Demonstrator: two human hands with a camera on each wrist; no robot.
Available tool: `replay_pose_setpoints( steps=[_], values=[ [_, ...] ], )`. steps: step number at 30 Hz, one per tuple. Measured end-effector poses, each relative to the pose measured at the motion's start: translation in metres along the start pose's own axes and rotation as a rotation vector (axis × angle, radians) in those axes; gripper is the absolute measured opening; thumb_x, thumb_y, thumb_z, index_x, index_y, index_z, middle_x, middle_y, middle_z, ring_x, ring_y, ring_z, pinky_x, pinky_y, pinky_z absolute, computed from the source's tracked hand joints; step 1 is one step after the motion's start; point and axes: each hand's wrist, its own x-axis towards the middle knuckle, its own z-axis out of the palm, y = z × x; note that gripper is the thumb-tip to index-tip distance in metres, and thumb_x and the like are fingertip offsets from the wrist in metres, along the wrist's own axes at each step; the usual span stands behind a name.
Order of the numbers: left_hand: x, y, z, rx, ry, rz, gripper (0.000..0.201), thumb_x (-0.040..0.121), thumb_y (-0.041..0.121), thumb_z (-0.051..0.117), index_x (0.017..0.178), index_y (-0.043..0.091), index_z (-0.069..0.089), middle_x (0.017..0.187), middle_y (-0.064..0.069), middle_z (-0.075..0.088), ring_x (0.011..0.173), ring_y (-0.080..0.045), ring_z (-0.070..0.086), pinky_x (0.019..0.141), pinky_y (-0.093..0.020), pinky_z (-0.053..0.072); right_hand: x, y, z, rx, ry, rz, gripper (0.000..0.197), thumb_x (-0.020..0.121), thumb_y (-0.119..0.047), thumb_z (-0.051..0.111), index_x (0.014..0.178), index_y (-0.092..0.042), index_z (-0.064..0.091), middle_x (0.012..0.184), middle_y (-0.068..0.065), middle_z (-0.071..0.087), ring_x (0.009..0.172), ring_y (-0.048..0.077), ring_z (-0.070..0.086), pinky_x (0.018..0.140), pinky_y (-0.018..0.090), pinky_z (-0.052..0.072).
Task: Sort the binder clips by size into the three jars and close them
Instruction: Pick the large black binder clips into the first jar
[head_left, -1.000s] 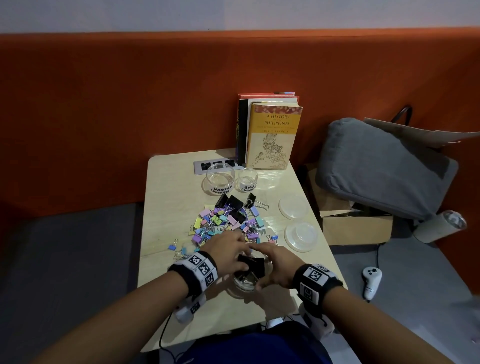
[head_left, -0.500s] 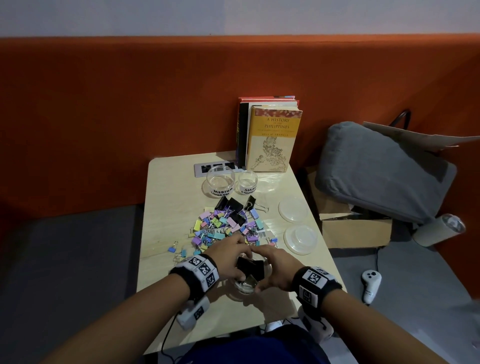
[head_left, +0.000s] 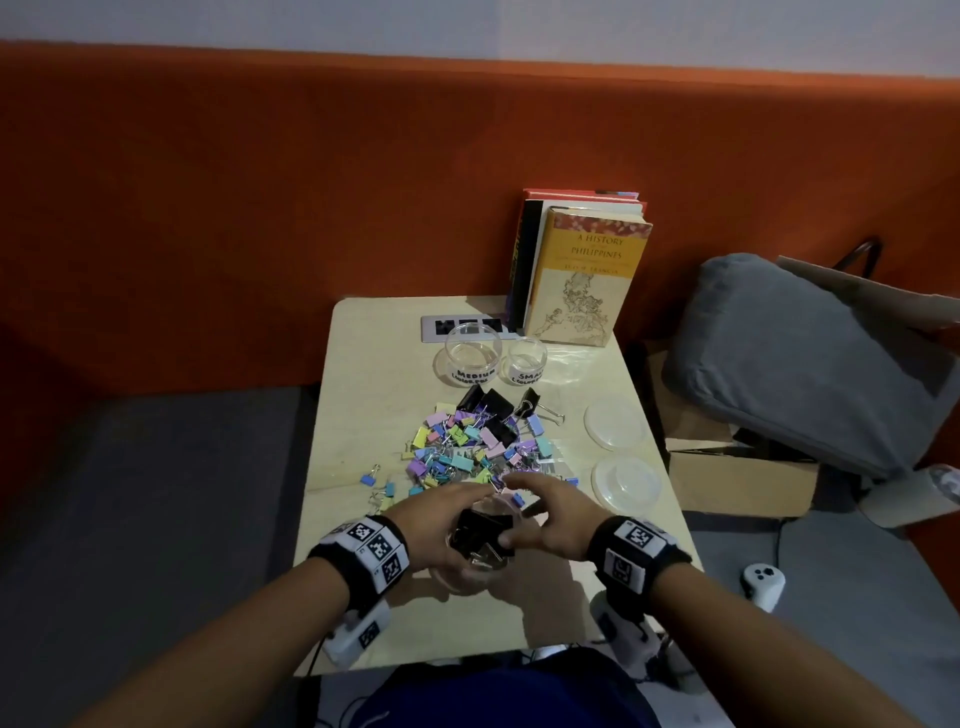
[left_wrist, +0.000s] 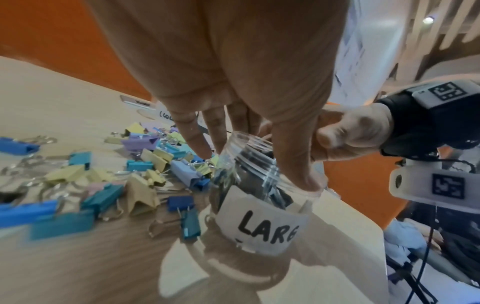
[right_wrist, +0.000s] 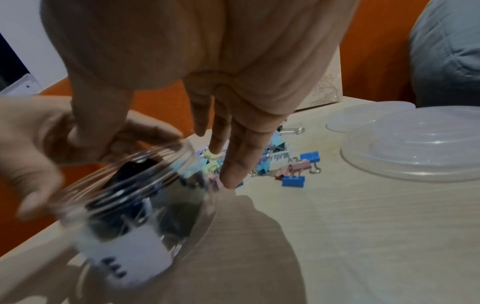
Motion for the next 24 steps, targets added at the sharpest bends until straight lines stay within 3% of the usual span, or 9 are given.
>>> replay_pose_setpoints(
  steps=[5, 8, 15, 21, 24],
  values=[
    [-0.007, -0.010, 0.006, -0.075, 0.039, -0.056, 0.100, 0.070, 0.034, 0.087, 0.151, 0.040, 0.029, 0.153, 0.008, 0.038, 0.136, -0.017, 0.042, 0.113, -0.034, 0.034, 0.023, 0.004, -0.028, -0.164, 0.140, 0.062, 0.036, 0.088, -0.046, 0.066, 0.116, -0.022, 0.065, 0.115, -0.005, 0.067, 0.088, 0.012, 0.062, 0.083, 0.032, 0.054],
    [-0.008, -0.009, 0.003, -0.098, 0.036, -0.080, 0.098, 0.070, 0.032, 0.087, 0.150, 0.042, 0.031, 0.153, 0.008, 0.040, 0.135, -0.017, 0.043, 0.113, -0.036, 0.036, 0.040, 0.010, -0.040, -0.226, 0.194, 0.121, 0.026, 0.091, -0.040, 0.063, 0.109, -0.022, 0.066, 0.107, -0.004, 0.070, 0.087, 0.017, 0.067, 0.080, 0.032, 0.055],
    [-0.012, -0.005, -0.002, -0.172, 0.016, -0.125, 0.098, 0.067, 0.030, 0.090, 0.147, 0.044, 0.035, 0.150, 0.007, 0.045, 0.134, -0.020, 0.044, 0.113, -0.041, 0.038, 0.062, 0.025, -0.058, -0.329, 0.297, 0.171, 0.029, 0.093, -0.026, 0.060, 0.119, -0.014, 0.064, 0.117, 0.003, 0.067, 0.101, 0.022, 0.063, 0.088, 0.028, 0.049],
    [-0.012, -0.001, -0.006, -0.192, 0.003, -0.144, 0.100, 0.067, 0.025, 0.090, 0.148, 0.043, 0.036, 0.153, 0.007, 0.042, 0.138, -0.020, 0.041, 0.114, -0.042, 0.037, 0.080, 0.034, -0.071, -0.379, 0.253, 0.188, 0.046, 0.093, -0.015, 0.054, 0.139, -0.010, 0.047, 0.143, 0.011, 0.045, 0.126, 0.028, 0.049, 0.107, 0.034, 0.040],
    [-0.013, -0.001, -0.006, -0.204, -0.001, -0.158, 0.099, 0.067, 0.024, 0.090, 0.147, 0.046, 0.035, 0.152, 0.008, 0.042, 0.137, -0.018, 0.041, 0.114, -0.040, 0.037, 0.091, 0.036, -0.078, -0.433, 0.188, 0.192, 0.060, 0.091, -0.006, 0.050, 0.148, -0.008, 0.032, 0.159, 0.011, 0.024, 0.142, 0.028, 0.033, 0.116, 0.035, 0.031]
  ],
)
